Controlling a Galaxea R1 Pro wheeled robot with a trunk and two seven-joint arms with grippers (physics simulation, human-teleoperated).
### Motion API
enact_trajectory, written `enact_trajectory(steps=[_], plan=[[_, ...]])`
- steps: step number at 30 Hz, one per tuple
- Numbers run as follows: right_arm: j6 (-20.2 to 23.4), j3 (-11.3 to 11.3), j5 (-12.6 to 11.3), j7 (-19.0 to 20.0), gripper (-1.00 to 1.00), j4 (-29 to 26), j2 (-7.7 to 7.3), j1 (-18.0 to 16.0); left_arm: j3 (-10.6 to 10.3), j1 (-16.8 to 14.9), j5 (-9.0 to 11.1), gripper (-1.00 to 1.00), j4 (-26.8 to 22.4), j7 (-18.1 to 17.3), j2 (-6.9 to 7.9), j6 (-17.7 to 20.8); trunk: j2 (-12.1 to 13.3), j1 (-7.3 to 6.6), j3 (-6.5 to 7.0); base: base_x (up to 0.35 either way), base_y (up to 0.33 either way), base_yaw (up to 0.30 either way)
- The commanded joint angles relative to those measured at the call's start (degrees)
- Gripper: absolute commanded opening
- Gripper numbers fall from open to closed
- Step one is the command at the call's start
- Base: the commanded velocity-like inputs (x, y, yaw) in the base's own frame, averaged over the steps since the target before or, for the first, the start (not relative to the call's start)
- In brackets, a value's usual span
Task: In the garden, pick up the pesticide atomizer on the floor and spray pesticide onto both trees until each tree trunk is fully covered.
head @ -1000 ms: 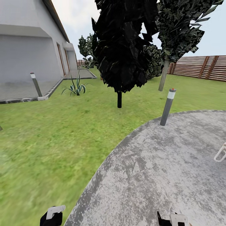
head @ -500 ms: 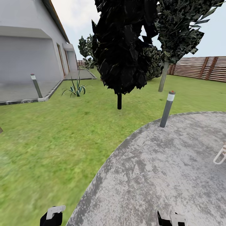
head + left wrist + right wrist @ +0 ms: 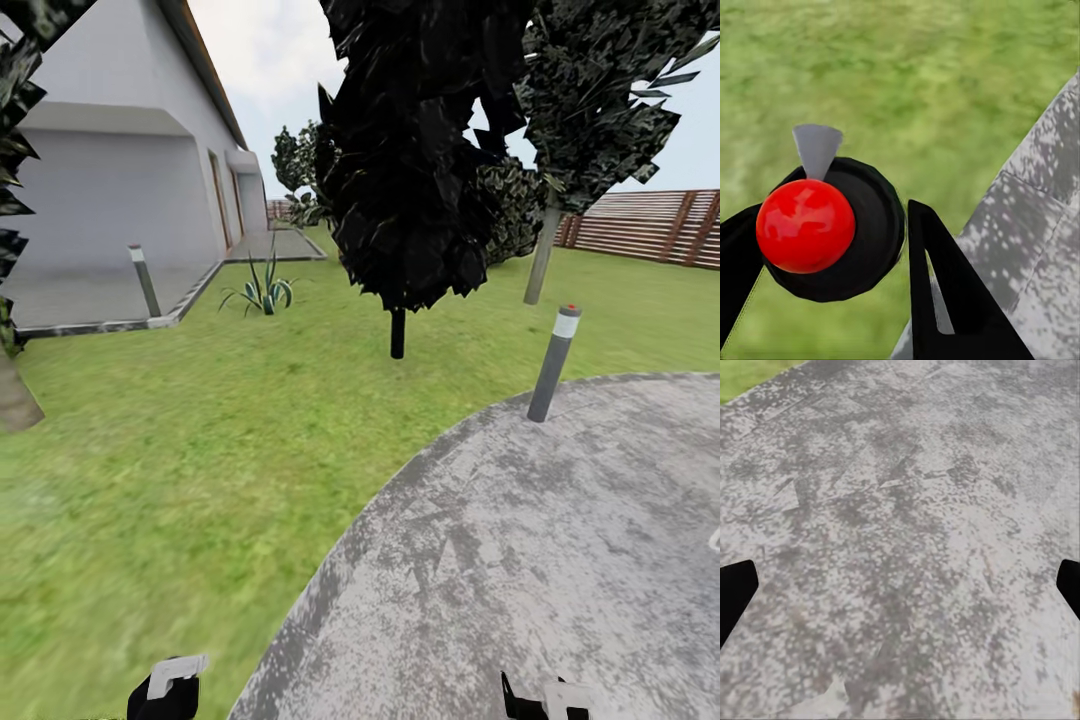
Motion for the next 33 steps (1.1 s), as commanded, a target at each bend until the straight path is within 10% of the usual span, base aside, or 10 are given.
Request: enact_trajectory(steps=[1,33], plan=[[-0.18,-0.20,0.04,0.02,1.00,0.03,0.02,-0.02,-0.08,-0.04,0.27,-1.00,0.06,0.07,0.00,-0.19,0.40,-0.24,0.20,0.000,0.000,0.200],[-0.18,-0.11,0.12,0.03,1.00,0.03,0.18,-0.02,0.01,-0.04,0.27,-1.00,-0.03,0.16,-0.09,-0.19,0.80,-0.46,0.68,-0.099,-0.035,0.272]])
